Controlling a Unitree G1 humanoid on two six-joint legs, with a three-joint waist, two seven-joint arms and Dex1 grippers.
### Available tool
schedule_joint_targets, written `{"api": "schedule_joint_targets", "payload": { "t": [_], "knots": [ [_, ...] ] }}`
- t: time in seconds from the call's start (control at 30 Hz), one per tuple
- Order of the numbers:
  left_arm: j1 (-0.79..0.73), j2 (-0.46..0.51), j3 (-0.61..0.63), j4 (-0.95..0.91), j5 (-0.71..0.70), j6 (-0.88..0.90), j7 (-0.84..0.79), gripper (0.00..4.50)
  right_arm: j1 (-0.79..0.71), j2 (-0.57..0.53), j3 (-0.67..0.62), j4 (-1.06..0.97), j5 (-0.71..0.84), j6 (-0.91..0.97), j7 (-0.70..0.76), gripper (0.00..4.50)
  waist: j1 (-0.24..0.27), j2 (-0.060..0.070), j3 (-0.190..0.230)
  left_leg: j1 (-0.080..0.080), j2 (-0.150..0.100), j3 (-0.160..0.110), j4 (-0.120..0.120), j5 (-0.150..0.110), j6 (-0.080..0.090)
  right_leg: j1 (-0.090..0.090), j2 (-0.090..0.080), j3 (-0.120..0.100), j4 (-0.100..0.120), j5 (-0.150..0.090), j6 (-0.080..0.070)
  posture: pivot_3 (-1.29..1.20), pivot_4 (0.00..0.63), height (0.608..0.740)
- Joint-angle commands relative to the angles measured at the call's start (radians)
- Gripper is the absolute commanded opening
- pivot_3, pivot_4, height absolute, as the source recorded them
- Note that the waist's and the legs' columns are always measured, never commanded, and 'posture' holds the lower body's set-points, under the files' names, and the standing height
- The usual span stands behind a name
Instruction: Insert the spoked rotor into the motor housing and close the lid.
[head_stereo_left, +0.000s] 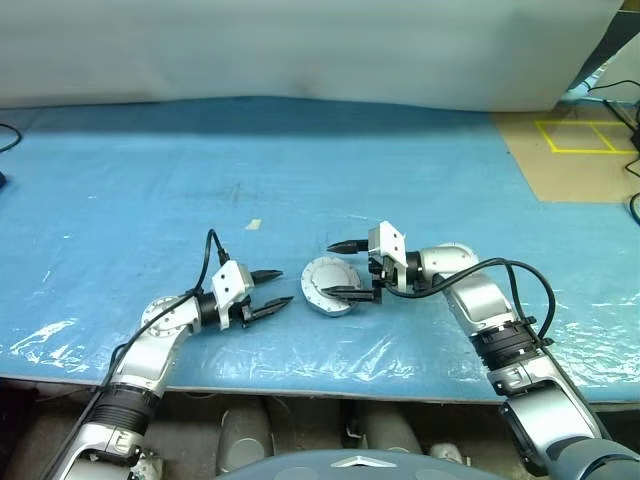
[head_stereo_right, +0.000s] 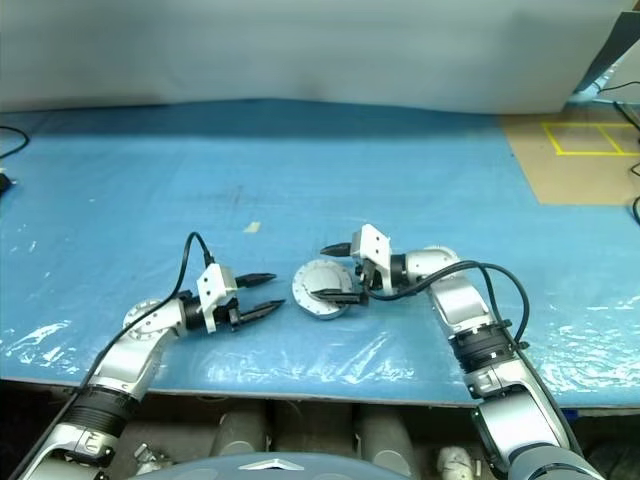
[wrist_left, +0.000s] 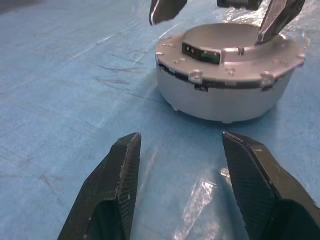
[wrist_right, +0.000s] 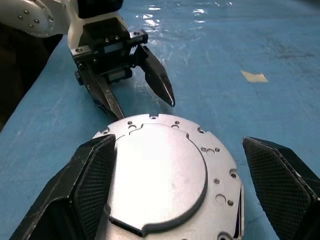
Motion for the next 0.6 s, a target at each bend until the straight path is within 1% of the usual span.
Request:
{"api": "schedule_joint_targets", "payload": {
  "t": [0.03, 0.27, 0.6],
  "knots": [
    [-0.024, -0.009, -0.009, 0.005, 0.000, -0.010, -0.009, 2.73, 0.022, -0.012, 0.002, -0.031, -0.009, 0.003, -0.012, 4.31, 0.000, 0.000, 0.000, 0.000, 0.000, 0.000, 0.000, 0.000, 0.000, 0.000, 0.000, 0.000, 0.000, 0.000, 0.000, 0.00, 0.150, 0.740],
    [-0.031, -0.015, -0.018, 0.009, 0.001, -0.007, -0.010, 2.73, 0.031, -0.015, -0.017, -0.063, 0.012, 0.012, -0.026, 4.31, -0.001, 0.000, 0.000, 0.000, 0.000, 0.000, 0.000, 0.000, 0.000, 0.001, 0.000, 0.000, 0.000, 0.000, 0.000, 0.00, 0.150, 0.740],
    [-0.047, -0.017, -0.023, -0.001, -0.001, 0.009, -0.004, 2.73, 0.034, -0.021, 0.006, -0.067, -0.010, 0.006, -0.030, 4.31, 0.000, 0.000, 0.000, 0.000, 0.000, 0.000, 0.000, 0.000, 0.000, 0.001, 0.000, 0.000, 0.000, 0.000, 0.000, 0.00, 0.150, 0.740]
  ]
}}
